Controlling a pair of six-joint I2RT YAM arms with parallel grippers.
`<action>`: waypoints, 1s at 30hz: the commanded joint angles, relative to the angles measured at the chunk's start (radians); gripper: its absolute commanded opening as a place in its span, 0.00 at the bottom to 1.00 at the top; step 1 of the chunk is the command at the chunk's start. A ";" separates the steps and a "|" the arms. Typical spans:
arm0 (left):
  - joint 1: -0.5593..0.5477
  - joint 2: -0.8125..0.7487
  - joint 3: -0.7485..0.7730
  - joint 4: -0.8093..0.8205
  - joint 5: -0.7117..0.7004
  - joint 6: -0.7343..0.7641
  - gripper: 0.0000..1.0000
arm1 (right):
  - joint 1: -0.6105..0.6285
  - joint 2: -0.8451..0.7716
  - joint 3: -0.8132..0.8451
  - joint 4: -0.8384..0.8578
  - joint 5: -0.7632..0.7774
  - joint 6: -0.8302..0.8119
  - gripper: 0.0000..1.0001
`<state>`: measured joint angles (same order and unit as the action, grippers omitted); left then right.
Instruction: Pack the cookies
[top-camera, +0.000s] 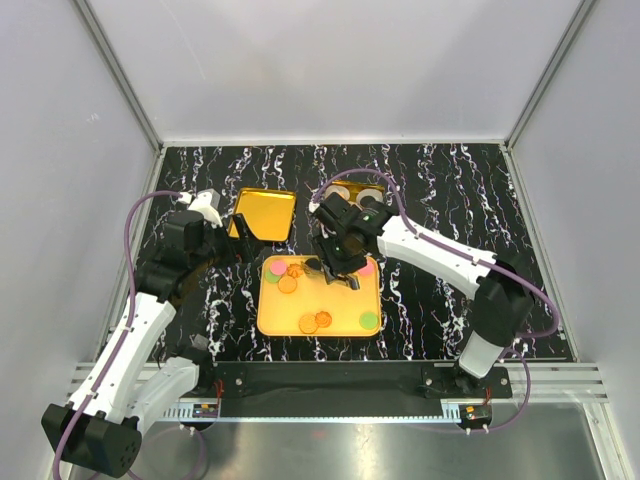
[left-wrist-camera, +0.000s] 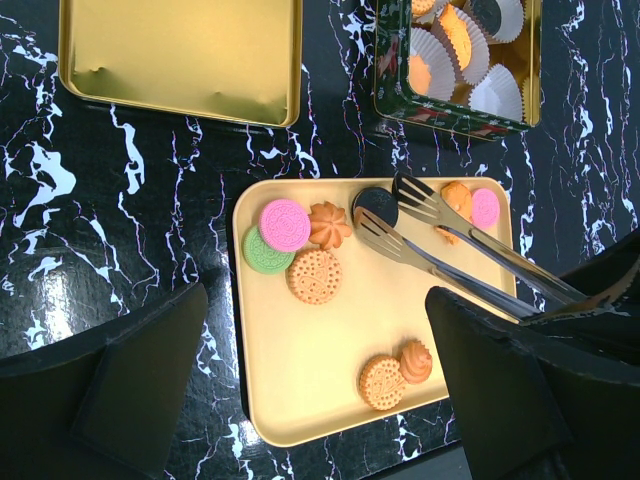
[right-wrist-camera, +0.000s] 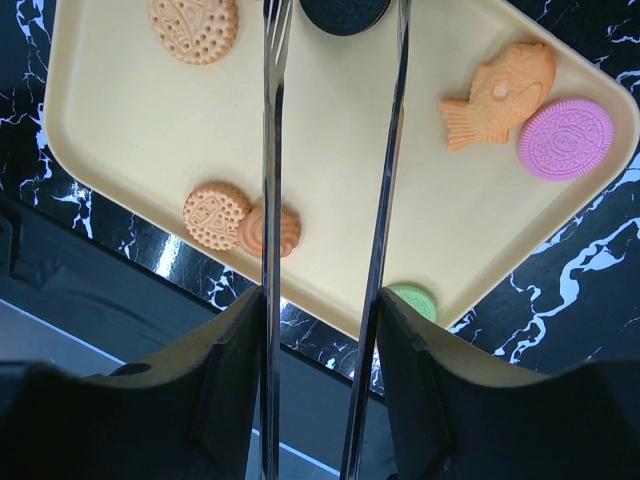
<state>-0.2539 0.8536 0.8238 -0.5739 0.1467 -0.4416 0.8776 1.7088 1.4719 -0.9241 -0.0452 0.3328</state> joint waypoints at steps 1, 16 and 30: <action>0.005 -0.016 -0.009 0.045 0.008 0.003 0.99 | 0.014 0.014 0.013 0.033 0.010 0.000 0.53; 0.005 -0.016 -0.008 0.045 0.010 0.003 0.99 | 0.012 -0.075 0.079 -0.061 0.097 -0.024 0.40; 0.005 -0.016 -0.009 0.048 0.016 0.001 0.99 | -0.199 -0.176 0.136 -0.093 0.117 -0.083 0.40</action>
<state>-0.2531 0.8520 0.8234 -0.5739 0.1471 -0.4419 0.7456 1.5818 1.5593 -1.0256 0.0418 0.2836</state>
